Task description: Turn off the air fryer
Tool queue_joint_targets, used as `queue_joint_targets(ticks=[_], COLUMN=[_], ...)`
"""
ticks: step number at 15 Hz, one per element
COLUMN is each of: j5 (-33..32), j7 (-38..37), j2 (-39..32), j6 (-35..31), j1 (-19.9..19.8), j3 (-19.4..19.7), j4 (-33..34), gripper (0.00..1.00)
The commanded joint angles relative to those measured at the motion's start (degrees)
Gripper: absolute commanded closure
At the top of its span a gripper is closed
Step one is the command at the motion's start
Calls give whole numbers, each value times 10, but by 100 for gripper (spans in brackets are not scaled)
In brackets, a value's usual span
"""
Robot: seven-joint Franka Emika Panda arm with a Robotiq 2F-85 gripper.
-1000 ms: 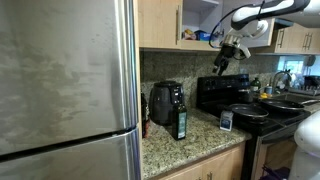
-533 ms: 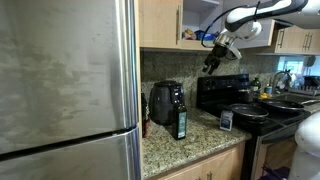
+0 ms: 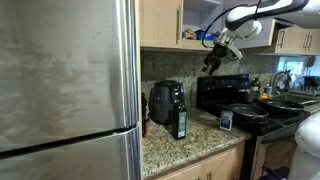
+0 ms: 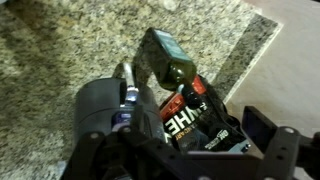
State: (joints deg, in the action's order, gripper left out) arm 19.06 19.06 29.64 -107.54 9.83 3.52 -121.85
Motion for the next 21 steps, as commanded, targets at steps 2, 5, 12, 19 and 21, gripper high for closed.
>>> queue_joint_targets(ticks=[2, 5, 12, 19, 21], j5=[7, -21, -51, -44, -44], j7=[2, -64, -156, -163, -164], j2=[-1, -34, -122, -129, -129], j6=[4, 81, 44, 34, 34], j1=[-6, -19, -46, -59, -59], j3=[-6, -20, -30, -28, -28], j4=[2, 35, 27, 51, 51], gripper=[0, 0, 0, 0, 0])
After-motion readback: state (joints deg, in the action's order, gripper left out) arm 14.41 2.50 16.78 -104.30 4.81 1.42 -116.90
